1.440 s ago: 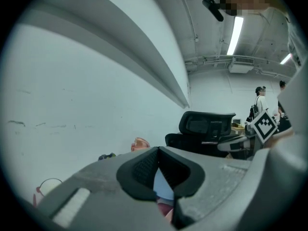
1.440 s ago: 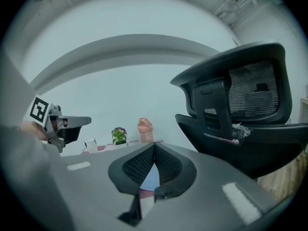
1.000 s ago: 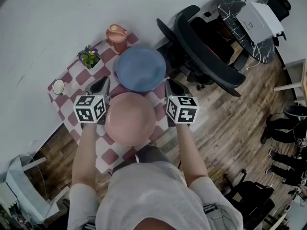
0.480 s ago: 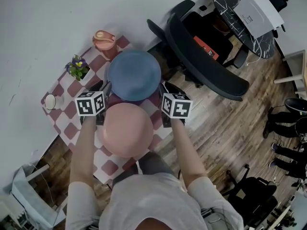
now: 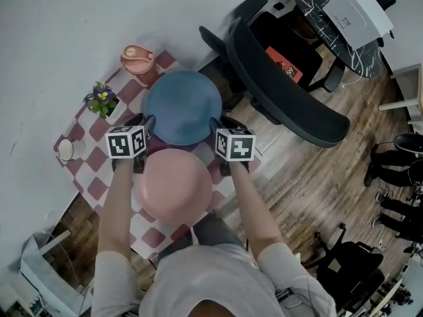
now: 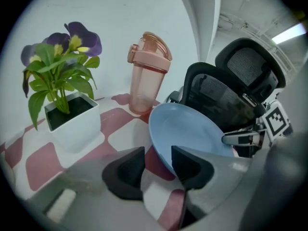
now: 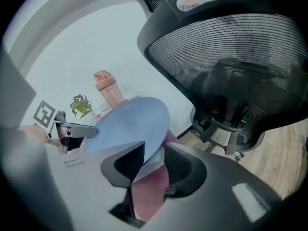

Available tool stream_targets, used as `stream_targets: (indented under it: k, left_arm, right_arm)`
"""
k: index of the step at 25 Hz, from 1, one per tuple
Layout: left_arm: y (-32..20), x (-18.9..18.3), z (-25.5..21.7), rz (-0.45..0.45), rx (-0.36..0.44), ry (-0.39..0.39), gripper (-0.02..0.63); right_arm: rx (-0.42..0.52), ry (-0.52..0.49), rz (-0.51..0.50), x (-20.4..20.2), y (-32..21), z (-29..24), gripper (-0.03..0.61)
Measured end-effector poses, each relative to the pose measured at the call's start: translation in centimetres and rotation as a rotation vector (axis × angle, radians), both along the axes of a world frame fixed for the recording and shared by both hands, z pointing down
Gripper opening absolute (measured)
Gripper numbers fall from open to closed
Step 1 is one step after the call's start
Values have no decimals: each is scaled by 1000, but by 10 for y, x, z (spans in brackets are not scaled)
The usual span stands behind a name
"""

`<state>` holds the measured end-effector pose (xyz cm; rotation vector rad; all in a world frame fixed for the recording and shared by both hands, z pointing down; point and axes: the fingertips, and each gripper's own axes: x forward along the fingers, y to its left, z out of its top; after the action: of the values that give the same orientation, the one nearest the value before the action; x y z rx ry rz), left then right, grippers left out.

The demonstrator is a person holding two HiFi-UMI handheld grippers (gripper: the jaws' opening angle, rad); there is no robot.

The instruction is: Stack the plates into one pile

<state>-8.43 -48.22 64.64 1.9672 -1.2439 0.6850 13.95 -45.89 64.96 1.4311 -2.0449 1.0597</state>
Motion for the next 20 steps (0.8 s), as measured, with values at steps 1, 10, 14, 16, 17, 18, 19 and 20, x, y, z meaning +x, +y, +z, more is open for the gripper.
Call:
stream_targets:
  k: [1,10,14,16,17,18,19,20]
  left_arm:
    - [1,2,1,11,-1,4,176]
    - [8,9,-16,35,38,-5,121]
    - [12,8,-37,33,76,-3,121]
    - [15,7,-50,27,100,0,121]
    - [16,6,-56,23,115,2,121]
    - [18,4,-63,19,130,3,121]
    - [20,3,-70,15,144,5,121]
    - [23,2,-77,11,156,9,121]
  right_arm:
    - [-3,-3,-1,-2,0,1,125]
    - [35,-16,36,2,3,-17,95]
    - [85,-20,34,1,3,-39,92]
    - [114,-26,39,0,4,-52,89]
    - [130,-30,43,0,4,-60,86]
    - [147,-33,45,-1,4,-68,84]
    - [163,-36,46,-2,5,-76,83]
    - [179,-39,44,-3,7,-84,81]
